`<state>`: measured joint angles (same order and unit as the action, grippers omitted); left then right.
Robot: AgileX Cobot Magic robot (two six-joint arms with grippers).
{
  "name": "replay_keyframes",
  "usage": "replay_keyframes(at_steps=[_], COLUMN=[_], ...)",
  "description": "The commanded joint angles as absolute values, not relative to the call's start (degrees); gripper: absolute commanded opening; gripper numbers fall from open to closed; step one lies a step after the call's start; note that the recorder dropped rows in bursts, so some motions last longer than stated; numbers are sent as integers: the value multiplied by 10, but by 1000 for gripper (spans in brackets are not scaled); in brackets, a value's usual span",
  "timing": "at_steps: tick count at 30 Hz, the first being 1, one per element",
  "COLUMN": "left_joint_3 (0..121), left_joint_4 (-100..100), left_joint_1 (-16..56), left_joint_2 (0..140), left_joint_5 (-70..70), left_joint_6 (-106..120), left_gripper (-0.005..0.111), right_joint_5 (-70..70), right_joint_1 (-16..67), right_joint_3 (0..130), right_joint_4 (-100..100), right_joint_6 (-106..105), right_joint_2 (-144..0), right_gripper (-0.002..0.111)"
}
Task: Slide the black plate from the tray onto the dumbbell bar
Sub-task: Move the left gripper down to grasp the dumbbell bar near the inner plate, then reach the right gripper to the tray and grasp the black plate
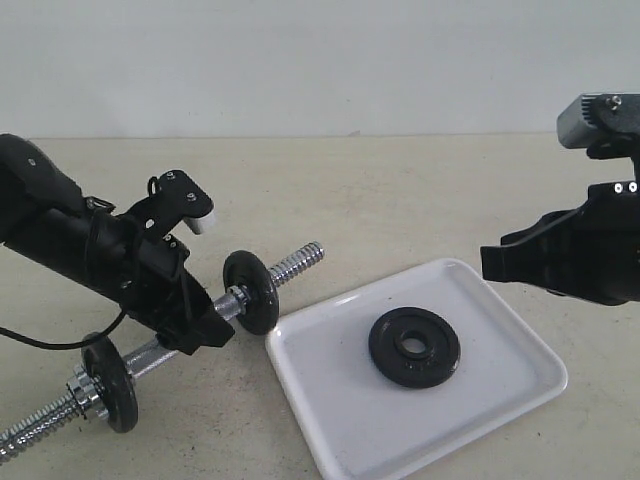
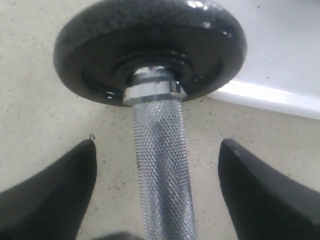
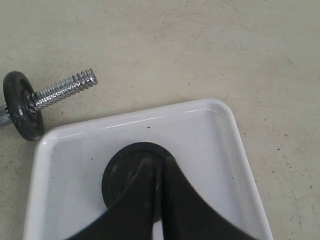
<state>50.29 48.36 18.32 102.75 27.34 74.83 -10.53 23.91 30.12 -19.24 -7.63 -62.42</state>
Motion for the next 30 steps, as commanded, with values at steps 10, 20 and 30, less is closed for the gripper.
replay_keyframes(at_steps=[10,20,30], left_joint_3=[514,523,523], left_joint_4=[490,490,469], left_joint_1=[221,225,225], left_joint_2=[1030,1060,1062], left_joint_5=[234,236,229], left_joint_6=[754,754,754], left_gripper=[57,56,19], right_joint_5=[-94,-95,-89], right_joint_1=[239,239,239], right_joint_3=[305,305,305], right_joint_4=[-203,-203,-203], right_joint_6=[-81,-81,-71], right_joint_2=[-624,-624,-624], right_gripper=[0,0,0])
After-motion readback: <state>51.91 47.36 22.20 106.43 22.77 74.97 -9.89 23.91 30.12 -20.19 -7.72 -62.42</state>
